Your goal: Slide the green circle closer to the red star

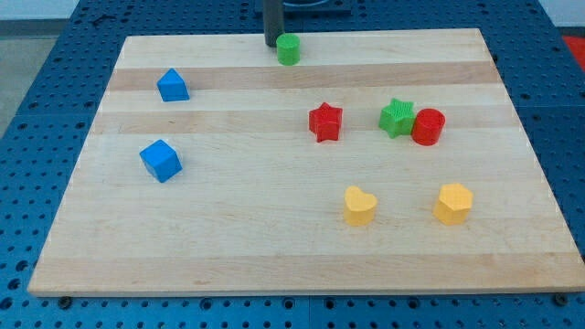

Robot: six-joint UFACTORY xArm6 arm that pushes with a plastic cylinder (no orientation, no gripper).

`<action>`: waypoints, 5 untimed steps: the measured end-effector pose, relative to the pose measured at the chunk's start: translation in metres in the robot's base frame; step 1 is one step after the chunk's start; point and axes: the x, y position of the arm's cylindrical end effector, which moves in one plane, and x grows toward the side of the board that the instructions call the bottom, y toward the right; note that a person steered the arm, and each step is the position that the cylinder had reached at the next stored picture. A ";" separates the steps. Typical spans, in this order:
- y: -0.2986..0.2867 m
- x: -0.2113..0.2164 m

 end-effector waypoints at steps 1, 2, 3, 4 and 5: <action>0.008 0.021; 0.002 0.008; 0.000 -0.026; 0.012 -0.024; 0.017 -0.010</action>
